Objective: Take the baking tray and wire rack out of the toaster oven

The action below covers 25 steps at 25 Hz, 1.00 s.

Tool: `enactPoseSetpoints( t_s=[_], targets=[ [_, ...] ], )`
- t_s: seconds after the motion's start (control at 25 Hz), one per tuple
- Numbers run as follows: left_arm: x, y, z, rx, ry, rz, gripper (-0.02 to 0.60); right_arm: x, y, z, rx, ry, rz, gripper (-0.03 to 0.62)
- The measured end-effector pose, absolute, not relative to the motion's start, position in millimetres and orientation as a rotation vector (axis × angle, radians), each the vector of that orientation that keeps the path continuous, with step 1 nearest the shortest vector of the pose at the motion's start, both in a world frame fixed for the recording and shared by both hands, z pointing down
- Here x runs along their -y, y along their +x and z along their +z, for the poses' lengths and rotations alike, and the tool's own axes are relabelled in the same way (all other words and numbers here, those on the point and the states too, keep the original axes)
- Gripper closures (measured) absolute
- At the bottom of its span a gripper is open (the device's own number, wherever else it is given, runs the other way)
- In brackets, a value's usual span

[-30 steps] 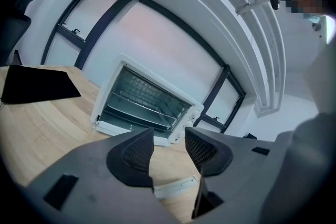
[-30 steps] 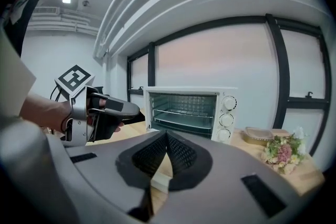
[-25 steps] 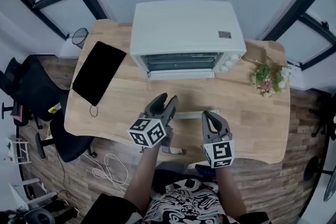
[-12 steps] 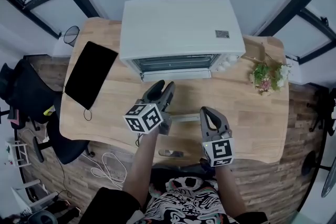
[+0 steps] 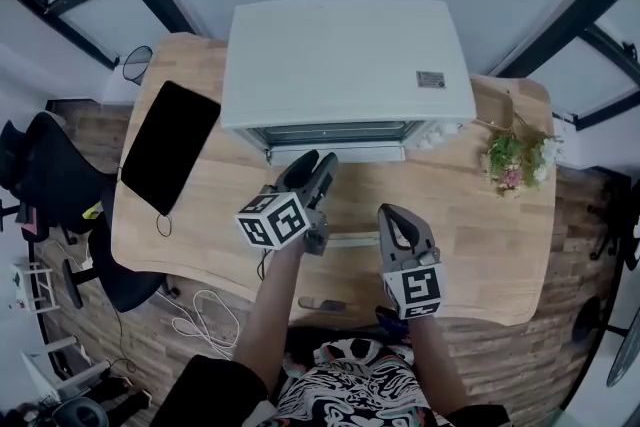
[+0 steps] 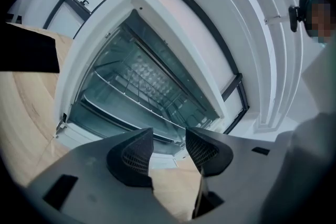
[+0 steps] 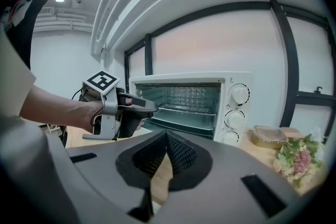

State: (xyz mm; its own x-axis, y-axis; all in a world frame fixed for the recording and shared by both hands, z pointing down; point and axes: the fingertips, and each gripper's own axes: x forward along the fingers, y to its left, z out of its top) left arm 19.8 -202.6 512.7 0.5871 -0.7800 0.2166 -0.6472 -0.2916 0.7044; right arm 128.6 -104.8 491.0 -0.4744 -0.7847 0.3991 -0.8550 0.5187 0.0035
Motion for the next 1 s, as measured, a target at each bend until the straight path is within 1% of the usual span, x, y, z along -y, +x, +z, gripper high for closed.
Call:
enactPoseSetpoints(
  t_s=[0.52,1.0],
  targets=[
    [246.1,22.3,526.4,1.101,1.974,-0.261,0.410,133.5,124.4,515.8,2.412,1.311,0.333,0.594],
    [276.8,23.9,526.8,1.063,1.931,-0.330,0.410,149.0,135.1,529.6,2.380,1.308,0.374,0.594]
  ],
)
